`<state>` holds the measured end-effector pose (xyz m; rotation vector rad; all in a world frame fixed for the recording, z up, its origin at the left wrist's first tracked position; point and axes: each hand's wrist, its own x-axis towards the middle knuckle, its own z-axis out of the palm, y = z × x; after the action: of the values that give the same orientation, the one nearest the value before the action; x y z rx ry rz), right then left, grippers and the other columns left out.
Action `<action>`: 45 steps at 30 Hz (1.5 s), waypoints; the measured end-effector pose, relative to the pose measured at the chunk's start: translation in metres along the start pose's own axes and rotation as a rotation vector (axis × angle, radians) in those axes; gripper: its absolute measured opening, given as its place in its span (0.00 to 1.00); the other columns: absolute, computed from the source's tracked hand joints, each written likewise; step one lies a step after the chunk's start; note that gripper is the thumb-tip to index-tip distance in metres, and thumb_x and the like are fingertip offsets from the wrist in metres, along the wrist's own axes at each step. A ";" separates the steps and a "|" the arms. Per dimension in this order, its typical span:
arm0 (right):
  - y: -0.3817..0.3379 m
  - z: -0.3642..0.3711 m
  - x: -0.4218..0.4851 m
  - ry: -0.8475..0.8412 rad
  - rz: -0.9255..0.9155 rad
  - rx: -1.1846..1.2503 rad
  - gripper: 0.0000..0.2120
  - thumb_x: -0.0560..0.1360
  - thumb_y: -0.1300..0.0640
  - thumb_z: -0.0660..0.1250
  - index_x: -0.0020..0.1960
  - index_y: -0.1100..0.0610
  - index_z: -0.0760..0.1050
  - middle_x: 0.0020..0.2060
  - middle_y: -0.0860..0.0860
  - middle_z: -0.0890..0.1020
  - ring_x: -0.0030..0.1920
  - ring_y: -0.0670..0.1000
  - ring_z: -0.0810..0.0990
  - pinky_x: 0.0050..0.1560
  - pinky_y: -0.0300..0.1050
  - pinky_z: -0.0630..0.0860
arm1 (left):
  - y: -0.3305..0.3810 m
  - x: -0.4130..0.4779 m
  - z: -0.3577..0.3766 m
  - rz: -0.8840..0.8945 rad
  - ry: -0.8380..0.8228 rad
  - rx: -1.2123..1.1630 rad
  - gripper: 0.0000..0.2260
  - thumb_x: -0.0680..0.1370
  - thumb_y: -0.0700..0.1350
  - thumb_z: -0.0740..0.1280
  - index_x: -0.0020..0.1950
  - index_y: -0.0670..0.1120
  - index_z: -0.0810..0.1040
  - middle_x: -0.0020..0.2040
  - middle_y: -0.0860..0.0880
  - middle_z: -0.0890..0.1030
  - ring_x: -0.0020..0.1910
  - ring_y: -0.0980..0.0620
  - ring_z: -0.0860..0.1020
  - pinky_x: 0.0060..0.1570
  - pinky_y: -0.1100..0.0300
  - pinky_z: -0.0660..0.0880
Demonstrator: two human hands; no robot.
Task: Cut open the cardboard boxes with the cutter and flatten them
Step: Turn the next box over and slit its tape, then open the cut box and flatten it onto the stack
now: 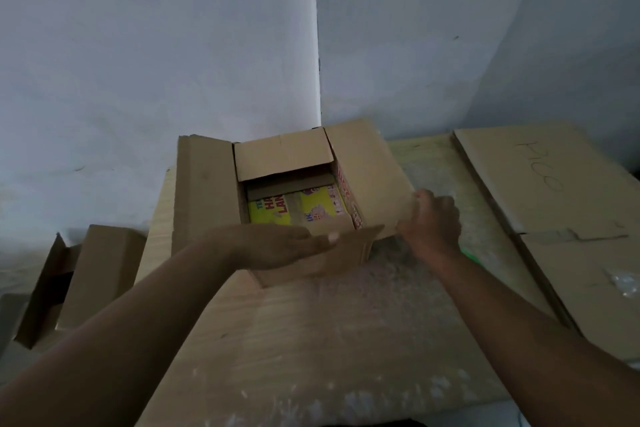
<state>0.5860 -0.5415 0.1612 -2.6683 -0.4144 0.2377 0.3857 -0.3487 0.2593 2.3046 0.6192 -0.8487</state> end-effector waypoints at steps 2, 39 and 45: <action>-0.013 -0.003 -0.009 0.026 -0.145 -0.151 0.22 0.69 0.49 0.71 0.62 0.49 0.74 0.63 0.56 0.68 0.66 0.61 0.67 0.66 0.55 0.64 | 0.006 0.004 0.008 0.020 -0.101 -0.005 0.43 0.73 0.80 0.51 0.82 0.58 0.61 0.83 0.53 0.59 0.82 0.49 0.58 0.80 0.47 0.54; -0.037 0.061 -0.056 -0.298 -0.542 -0.435 0.43 0.76 0.53 0.65 0.82 0.47 0.41 0.77 0.57 0.29 0.78 0.60 0.31 0.79 0.57 0.40 | -0.112 0.084 0.042 -0.335 0.723 0.211 0.44 0.80 0.56 0.66 0.84 0.44 0.40 0.83 0.38 0.43 0.83 0.37 0.40 0.77 0.36 0.39; -0.073 0.060 -0.033 -0.218 -0.553 -0.512 0.38 0.79 0.49 0.61 0.82 0.58 0.45 0.80 0.59 0.43 0.80 0.61 0.43 0.78 0.56 0.47 | -0.122 0.106 0.052 -0.346 0.779 0.019 0.34 0.83 0.40 0.56 0.83 0.40 0.38 0.84 0.40 0.44 0.84 0.41 0.44 0.79 0.39 0.56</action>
<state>0.5236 -0.4663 0.1427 -2.8686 -1.4177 0.2782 0.3638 -0.2741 0.1081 2.5520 1.3653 -0.0458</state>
